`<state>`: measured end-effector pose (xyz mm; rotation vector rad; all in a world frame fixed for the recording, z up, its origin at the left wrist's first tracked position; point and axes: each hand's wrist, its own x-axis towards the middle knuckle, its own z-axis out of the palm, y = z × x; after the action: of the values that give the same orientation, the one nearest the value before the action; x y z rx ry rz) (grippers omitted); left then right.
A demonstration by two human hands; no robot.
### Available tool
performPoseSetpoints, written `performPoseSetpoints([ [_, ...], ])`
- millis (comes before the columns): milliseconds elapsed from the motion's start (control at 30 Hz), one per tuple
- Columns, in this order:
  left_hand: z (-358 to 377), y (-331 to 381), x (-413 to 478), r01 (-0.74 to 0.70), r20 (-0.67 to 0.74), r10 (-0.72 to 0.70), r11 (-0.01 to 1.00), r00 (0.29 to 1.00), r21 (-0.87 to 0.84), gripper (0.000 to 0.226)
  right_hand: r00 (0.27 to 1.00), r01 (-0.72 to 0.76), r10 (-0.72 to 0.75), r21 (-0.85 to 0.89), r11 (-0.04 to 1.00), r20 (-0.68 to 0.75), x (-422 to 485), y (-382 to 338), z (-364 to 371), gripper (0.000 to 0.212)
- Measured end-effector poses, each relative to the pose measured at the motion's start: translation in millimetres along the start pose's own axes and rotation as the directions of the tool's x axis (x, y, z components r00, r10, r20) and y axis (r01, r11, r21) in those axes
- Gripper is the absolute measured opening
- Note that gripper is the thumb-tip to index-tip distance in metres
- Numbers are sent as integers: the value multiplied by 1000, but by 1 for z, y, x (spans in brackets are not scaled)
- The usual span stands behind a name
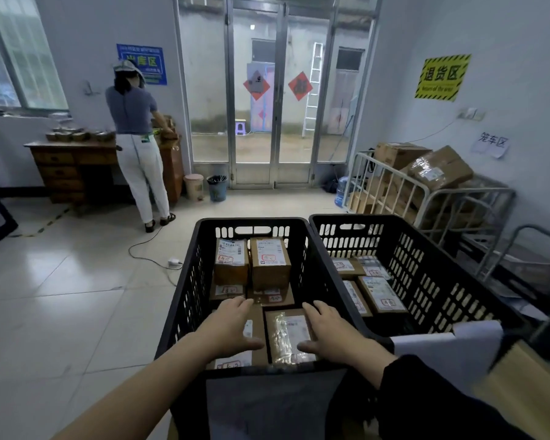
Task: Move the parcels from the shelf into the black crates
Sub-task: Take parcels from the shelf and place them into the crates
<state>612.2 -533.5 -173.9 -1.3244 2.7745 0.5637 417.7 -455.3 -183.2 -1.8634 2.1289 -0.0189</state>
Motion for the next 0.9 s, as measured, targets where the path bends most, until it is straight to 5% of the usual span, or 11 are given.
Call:
performPoseSetpoints([
  [500, 18, 81, -60, -302, -111, 329, 930, 938, 208, 69, 936, -229, 241, 74, 971, -257, -147, 10, 2, 63],
  [900, 59, 216, -95, -571, 1, 590, 780, 807, 255, 52, 768, -548, 568, 155, 822, -296, -301, 72, 19, 63],
])
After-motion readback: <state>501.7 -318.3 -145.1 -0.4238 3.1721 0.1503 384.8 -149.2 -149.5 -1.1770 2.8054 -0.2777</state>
